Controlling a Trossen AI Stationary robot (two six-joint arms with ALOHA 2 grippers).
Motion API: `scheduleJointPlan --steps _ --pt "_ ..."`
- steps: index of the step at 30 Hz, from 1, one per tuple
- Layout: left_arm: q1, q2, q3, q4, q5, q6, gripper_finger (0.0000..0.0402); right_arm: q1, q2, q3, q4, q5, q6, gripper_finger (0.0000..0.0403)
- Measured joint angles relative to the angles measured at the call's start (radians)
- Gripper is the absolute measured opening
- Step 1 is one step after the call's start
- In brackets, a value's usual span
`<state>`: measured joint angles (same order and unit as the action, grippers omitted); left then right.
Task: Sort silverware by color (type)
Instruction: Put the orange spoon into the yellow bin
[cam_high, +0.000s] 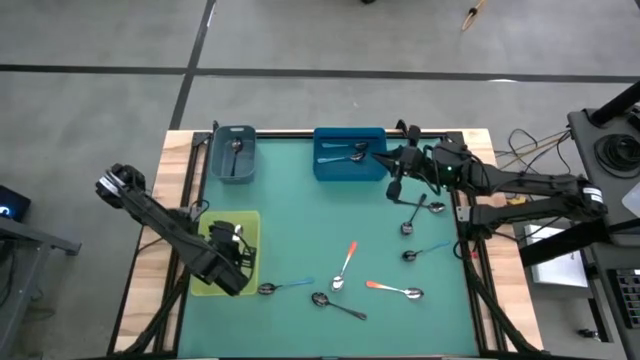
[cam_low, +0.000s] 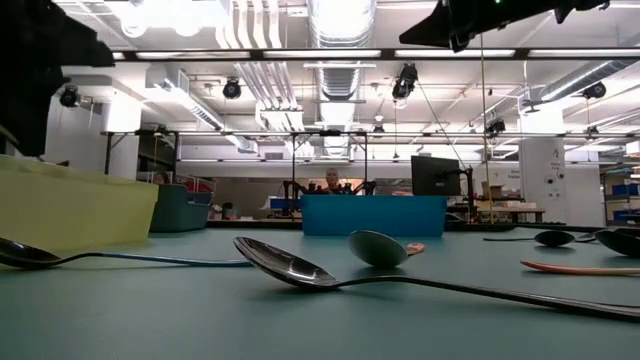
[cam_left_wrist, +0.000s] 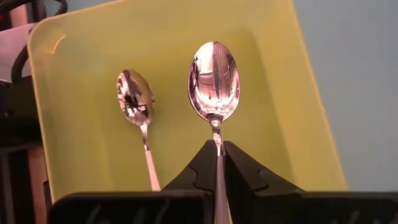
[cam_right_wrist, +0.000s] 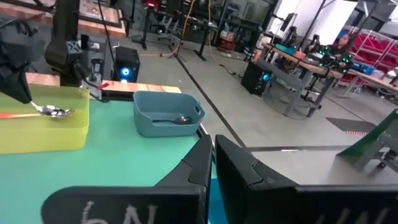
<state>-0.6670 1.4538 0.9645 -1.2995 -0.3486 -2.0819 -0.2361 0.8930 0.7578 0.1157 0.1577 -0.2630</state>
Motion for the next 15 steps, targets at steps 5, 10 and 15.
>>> scheduleJointPlan --steps 5,10,15 --pt "0.000 0.048 -0.028 0.007 0.045 -0.007 0.0000 -0.019 0.012 0.000 0.007 0.001 0.000 0.0013" --pt "0.000 0.052 -0.080 0.072 0.050 0.004 0.0000 -0.027 0.014 0.000 0.008 0.001 0.000 0.0013" --pt "0.000 0.037 -0.144 0.138 0.044 0.005 0.0000 -0.027 0.014 0.000 0.010 0.000 0.001 0.0013"
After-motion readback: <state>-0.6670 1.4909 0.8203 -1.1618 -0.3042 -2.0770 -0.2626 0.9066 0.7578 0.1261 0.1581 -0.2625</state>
